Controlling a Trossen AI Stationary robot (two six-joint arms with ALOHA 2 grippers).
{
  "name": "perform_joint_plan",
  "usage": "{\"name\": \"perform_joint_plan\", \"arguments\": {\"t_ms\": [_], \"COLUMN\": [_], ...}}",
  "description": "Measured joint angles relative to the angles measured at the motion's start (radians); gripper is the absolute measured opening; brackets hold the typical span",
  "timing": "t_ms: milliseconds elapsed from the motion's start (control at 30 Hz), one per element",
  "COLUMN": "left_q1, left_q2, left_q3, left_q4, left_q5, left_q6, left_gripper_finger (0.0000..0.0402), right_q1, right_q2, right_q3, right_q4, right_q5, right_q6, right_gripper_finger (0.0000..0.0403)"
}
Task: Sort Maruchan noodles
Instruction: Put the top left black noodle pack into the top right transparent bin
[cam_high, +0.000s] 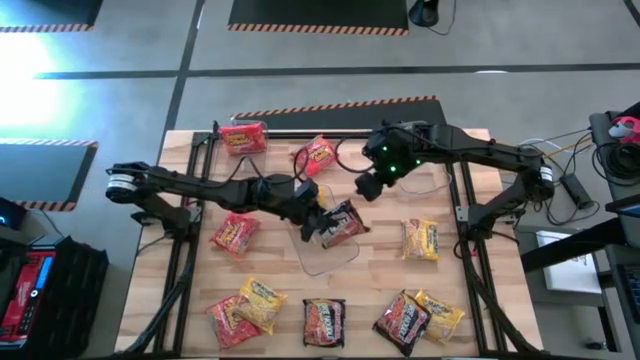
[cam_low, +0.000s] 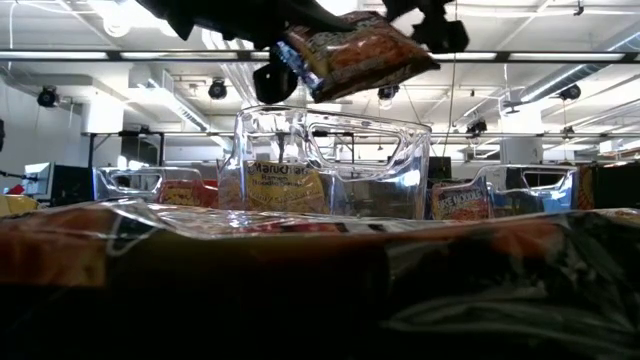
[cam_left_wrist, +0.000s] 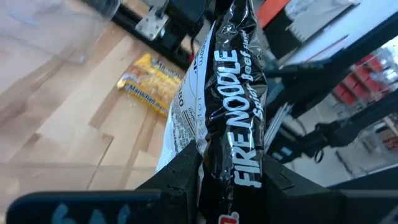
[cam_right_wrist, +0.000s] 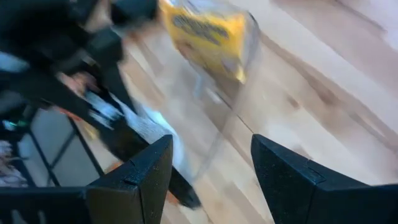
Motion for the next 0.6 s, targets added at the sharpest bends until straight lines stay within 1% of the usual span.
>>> {"name": "perform_joint_plan", "arguments": {"t_ms": [133,267,467,600], "left_q1": [0.002,0.002,0.002,0.002], "left_q2": [0.0,-0.001,0.012,0.012], "left_q3": [0.0,0.0,0.0,0.0], "left_q4": [0.01,0.015,0.014,0.015], "left_q5": [-0.016,-0.019,-0.024,-0.024], "left_q6": [-0.004,-0.008,-0.021,-0.02], "left_gripper_finger": [0.0076,0.0076,0.0076,0.0076], "right_q1": [0.0,0.0,0.0,0.0], "right_q2": [0.002,0.003,0.003,0.003], "right_q3": [0.0,-0.009,-0.01,-0.01], "right_q4": [-0.073,-0.076,-0.072,-0.002], "right_q5": [0.0,0.003,0.053,0.053], "right_q6": [-0.009,-0.021,-0.209,-0.337], "right_gripper_finger": [0.0206,0.0206,0.0206,0.0206]}}
